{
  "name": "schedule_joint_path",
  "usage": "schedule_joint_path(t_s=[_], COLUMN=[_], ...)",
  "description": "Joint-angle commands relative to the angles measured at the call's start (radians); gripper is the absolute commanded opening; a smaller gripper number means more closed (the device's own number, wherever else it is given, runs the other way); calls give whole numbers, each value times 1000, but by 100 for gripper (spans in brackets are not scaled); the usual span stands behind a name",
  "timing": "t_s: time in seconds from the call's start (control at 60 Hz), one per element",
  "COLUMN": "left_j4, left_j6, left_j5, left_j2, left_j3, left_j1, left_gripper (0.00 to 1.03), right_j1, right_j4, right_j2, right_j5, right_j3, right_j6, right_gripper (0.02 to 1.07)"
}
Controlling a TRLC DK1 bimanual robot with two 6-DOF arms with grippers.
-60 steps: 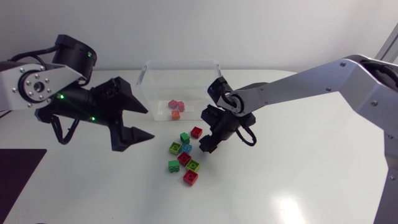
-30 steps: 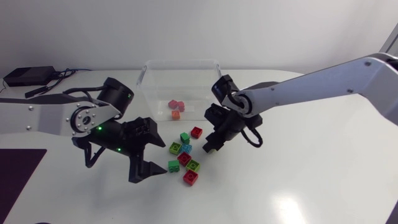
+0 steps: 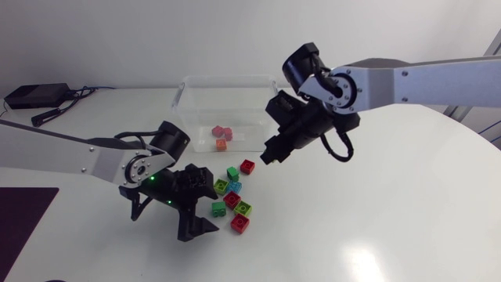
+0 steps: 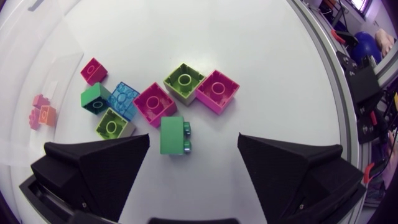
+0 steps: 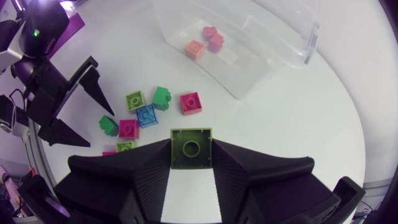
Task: Place the duplo bricks in the container
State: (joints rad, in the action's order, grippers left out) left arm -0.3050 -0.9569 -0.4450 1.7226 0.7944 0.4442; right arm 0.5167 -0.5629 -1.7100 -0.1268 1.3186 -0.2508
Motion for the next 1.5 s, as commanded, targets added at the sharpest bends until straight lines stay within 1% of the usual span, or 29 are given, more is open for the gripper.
schedule_joint_path(t_s=[0.0, 0.1, 0.167, 0.25, 0.367, 0.383, 0.4, 0.417, 0.45, 0.467, 0.633, 0.8, 0.95, 1.067, 1.133, 1.167, 1.183, 1.217, 1.233, 1.25, 1.283, 1.317, 1.483], left_j4=[33, 61, 73, 81, 87, 89, 92, 93, 104, 107, 110, 110, 96, 50, 44, 33, 18, 4, -2, -6, -16, -22, -82], left_j6=[-2, 4, 6, 6, 7, 9, 10, 12, 15, 18, 20, 20, 24, 33, 50, 56, 56, 55, 55, 56, 56, 56, 50], left_j5=[8, 11, 23, 32, 34, 34, 34, 34, 34, 32, 32, 26, 11, -1, -1, -1, -1, -1, -1, -1, -1, -1, -8], left_j2=[42, 69, 94, 112, 130, 130, 130, 130, 130, 130, 106, 48, -63, -176, -225, -251, -264, -278, -285, -293, -308, -316, -342], left_j3=[-14, -9, -7, -9, -11, -11, -12, -14, -15, -17, -38, -69, -109, -113, -113, -109, -103, -96, -93, -92, -86, -81, 2], left_j1=[14, 21, 30, 45, 51, 51, 51, 51, 51, 51, 56, 54, 54, 45, 41, 41, 39, 39, 39, 37, 36, 33, -15], left_gripper=[99, 99, 94, 85, 64, 60, 53, 51, 38, 35, 32, 32, 31, 31, 31, 31, 31, 31, 31, 31, 31, 31, 31], right_j1=[-7, -9, -17, -24, -35, -38, -41, -41, -46, -49, -58, -67, -76, -84, -89, -92, -93, -95, -95, -95, -95, -95, -96], right_j4=[-31, -42, -45, -46, -38, -37, -35, -35, -34, -32, -29, -26, -26, -26, -26, -29, -34, -34, -32, -34, -37, -37, -43], right_j2=[26, 29, 29, 23, -7, -16, -25, -33, -50, -59, -152, -243, -306, -344, -366, -379, -390, -398, -402, -405, -416, -421, -398], right_j5=[4, 6, 6, 6, 7, 7, 7, 7, 7, 7, 6, 6, 4, 3, 0, -2, -5, -7, -7, -7, -7, -7, -7], right_j3=[62, 111, 148, 191, 252, 264, 275, 284, 303, 317, 422, 511, 579, 613, 630, 640, 648, 651, 654, 656, 668, 671, 666], right_j6=[12, 18, 27, 33, 47, 47, 47, 48, 50, 51, 59, 64, 64, 61, 59, 59, 58, 59, 59, 59, 59, 59, 58], right_gripper=[36, 36, 36, 36, 36, 36, 36, 36, 37, 37, 37, 37, 38, 39, 39, 44, 51, 59, 67, 72, 94, 102, 103])
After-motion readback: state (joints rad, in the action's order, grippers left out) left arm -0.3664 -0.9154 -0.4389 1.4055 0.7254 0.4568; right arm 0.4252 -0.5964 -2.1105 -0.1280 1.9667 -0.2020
